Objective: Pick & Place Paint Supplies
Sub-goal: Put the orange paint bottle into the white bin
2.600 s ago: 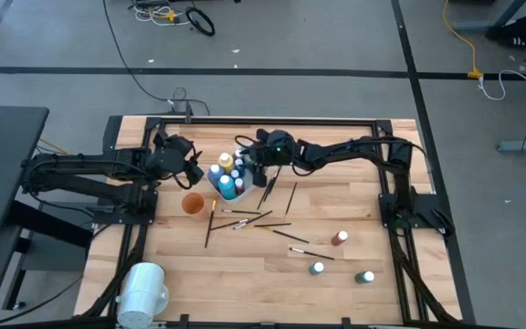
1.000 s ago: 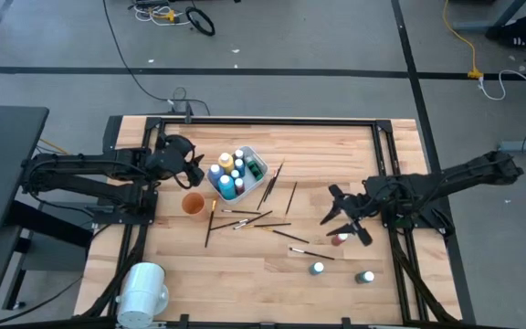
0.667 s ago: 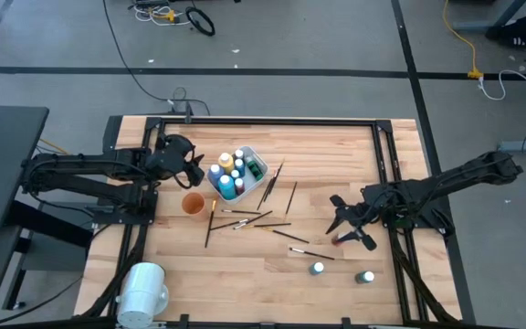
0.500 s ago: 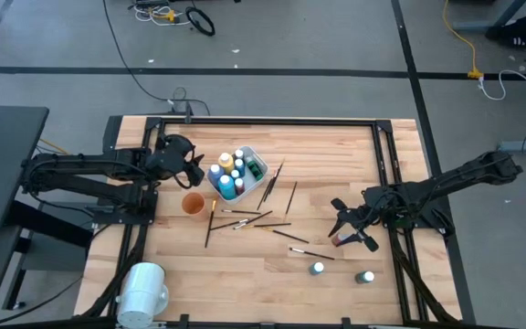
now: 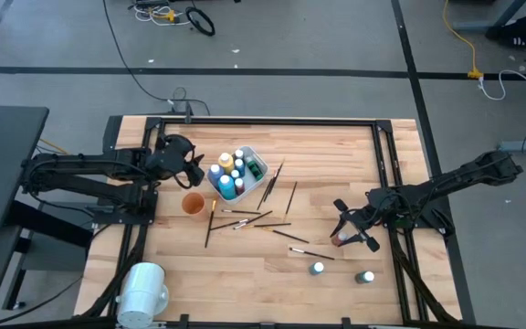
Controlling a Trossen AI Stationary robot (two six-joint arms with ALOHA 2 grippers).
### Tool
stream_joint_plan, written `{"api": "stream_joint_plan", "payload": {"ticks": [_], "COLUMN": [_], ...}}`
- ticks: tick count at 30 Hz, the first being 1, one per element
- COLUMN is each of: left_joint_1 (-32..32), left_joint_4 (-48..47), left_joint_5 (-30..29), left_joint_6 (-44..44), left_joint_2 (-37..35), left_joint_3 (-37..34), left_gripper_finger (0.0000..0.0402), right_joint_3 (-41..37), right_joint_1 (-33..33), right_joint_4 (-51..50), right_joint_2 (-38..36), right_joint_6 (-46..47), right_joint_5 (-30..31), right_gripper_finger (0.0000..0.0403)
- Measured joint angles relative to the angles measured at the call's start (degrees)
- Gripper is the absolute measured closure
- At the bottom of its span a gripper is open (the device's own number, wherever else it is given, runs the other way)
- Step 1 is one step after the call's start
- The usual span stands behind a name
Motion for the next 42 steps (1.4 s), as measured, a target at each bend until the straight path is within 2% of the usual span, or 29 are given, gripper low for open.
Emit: {"api": "stream_joint_plan", "payload": {"ticks": [4,9,16,21,30,33,37,39,42], "left_joint_1": [0.01,0.02,0.0,0.0,0.02,0.0,0.01,0.0,0.0], "left_joint_4": [-0.01,-0.01,0.0,0.01,0.01,0.01,0.01,0.03,0.12], "left_joint_5": [0.0,0.0,0.0,0.0,0.0,-0.02,-0.01,-0.02,-0.33], "left_joint_6": [0.0,0.0,0.0,-0.02,0.02,1.07,1.35,2.08,4.1], "left_joint_2": [0.0,0.0,0.0,0.0,0.0,0.0,0.0,0.0,0.0], "left_joint_3": [0.0,0.0,0.0,0.0,0.0,0.0,0.0,0.0,0.0], "left_gripper_finger": [0.0205,0.0205,0.0205,0.0205,0.0205,0.0205,0.0205,0.0205,0.0205], "right_joint_3": [0.02,0.07,0.07,0.11,0.13,0.11,0.11,0.11,0.77], "right_joint_1": [0.0,0.0,0.0,0.0,0.0,0.0,-0.42,-1.36,-3.45], "right_joint_4": [-1.57,-2.01,-1.96,-1.97,-1.42,3.74,16.97,24.31,34.47], "right_joint_2": [0.0,0.0,0.0,0.3,1.64,1.66,1.64,1.62,1.62], "right_joint_6": [0.4,0.48,4.51,9.85,5.77,2.66,7.49,7.78,6.0], "right_joint_5": [2.42,9.56,9.08,13.57,17.84,25.41,50.61,59.79,63.74], "right_gripper_finger": [0.0234,0.0234,0.0234,0.0236,0.0301,0.0301,0.0301,0.0301,0.0301]}}
